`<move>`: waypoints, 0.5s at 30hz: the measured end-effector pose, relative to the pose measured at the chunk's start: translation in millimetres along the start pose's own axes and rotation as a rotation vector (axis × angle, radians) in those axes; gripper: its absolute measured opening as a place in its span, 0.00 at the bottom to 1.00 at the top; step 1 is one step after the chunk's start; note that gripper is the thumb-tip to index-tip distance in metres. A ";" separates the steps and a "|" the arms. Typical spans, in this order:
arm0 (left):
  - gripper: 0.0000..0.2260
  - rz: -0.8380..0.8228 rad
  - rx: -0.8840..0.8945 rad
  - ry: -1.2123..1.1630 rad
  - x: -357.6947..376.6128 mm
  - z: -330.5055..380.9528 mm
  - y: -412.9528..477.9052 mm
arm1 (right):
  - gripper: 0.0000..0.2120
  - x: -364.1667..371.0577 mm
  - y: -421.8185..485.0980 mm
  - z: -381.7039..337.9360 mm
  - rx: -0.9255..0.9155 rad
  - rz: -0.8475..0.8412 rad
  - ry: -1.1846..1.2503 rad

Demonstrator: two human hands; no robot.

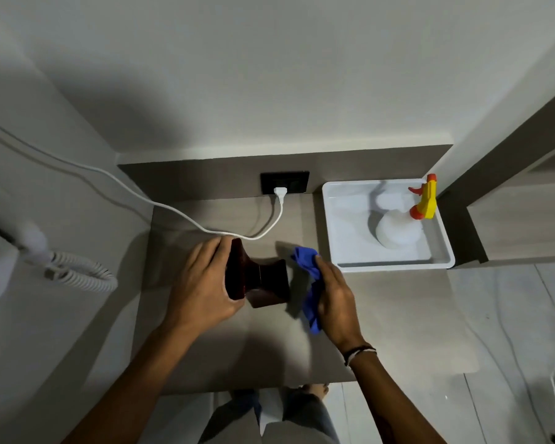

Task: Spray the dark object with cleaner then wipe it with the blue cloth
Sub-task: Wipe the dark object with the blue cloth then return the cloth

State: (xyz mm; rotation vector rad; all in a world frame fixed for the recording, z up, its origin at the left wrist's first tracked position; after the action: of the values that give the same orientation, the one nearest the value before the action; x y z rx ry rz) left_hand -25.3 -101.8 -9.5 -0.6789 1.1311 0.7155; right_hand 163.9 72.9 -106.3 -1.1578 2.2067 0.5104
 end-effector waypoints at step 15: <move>0.58 0.026 0.136 0.099 33.6 58.5 6.5 | 0.34 -87.2 102.2 58.3 -0.079 0.023 -0.271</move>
State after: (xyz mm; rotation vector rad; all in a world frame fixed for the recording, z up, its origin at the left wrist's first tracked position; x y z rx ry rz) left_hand 10.5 -46.7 -25.8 -0.5901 1.2695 0.6265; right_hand 136.5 215.4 -86.8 -1.0372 1.9839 0.7255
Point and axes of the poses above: each hand's wrist, its own y-axis towards the middle knuckle, its own x-axis out of the palm, z = x × y, the point moved 1 cm from there along y, towards the middle knuckle, and after that the axes turned 14 degrees about -x, right-handed, at the moved point
